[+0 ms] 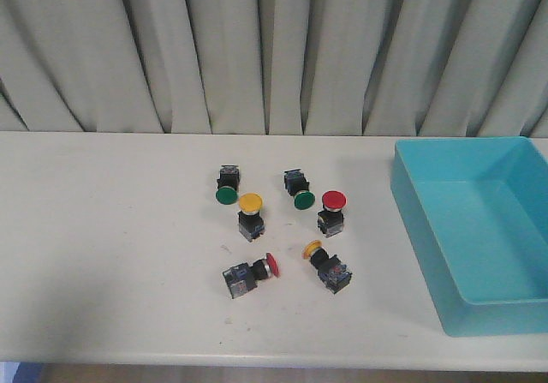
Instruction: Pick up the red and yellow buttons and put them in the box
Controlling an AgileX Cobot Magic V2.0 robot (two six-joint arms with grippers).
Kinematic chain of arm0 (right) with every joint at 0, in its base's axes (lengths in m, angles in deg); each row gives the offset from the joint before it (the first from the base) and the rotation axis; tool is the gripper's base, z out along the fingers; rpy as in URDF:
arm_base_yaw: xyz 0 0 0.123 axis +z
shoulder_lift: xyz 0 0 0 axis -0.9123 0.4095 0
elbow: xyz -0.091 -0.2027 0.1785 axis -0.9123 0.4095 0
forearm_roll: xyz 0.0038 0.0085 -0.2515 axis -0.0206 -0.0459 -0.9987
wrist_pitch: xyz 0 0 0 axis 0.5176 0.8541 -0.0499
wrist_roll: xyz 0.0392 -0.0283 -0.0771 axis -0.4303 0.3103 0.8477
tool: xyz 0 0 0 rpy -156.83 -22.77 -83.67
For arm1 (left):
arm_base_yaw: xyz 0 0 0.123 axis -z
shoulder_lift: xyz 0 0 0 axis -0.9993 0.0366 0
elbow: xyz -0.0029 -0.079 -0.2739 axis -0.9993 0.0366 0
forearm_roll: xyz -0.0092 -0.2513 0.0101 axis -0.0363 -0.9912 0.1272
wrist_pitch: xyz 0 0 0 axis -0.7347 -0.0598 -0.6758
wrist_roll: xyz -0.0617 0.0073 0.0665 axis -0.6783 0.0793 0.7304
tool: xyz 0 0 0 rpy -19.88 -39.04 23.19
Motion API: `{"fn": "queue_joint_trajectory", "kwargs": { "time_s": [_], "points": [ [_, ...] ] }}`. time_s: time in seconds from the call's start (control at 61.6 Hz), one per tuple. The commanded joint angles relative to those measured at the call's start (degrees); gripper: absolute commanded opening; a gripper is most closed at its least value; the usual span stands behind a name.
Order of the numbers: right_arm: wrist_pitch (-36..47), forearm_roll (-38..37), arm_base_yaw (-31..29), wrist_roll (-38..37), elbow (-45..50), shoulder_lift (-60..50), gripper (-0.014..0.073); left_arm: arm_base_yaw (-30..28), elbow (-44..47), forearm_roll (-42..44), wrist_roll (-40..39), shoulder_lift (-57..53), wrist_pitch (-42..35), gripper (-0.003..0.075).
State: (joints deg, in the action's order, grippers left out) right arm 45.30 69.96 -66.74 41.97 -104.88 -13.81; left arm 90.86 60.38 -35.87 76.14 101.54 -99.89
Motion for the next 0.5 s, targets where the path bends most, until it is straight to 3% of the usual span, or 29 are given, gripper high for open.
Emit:
{"fn": "queue_joint_trajectory", "kwargs": {
  "time_s": [0.0, 0.13, 0.341, 0.487],
  "points": [
    [-13.73, -3.16, -0.08, 0.45, -11.37, 12.24, -0.0008, 1.61, -11.17, 0.14, -1.7, 12.73, 5.68, -0.0006],
    [-21.67, -2.81, 0.85, 0.45, -20.08, 25.68, -0.0008, 2.17, -21.97, 0.02, -4.4, 28.04, 14.59, -0.0006],
    [-20.64, -2.71, 6.75, 0.28, -20.53, 37.09, -0.0006, 2.17, -25.93, 0.11, -11.19, 43.99, 11.73, -0.0006],
    [-23.89, 1.53, 7.52, -1.02, -20.53, 41.35, 0.001, 2.17, -25.93, 0.11, -11.11, 47.37, 9.14, -0.0006]
  ]
}}
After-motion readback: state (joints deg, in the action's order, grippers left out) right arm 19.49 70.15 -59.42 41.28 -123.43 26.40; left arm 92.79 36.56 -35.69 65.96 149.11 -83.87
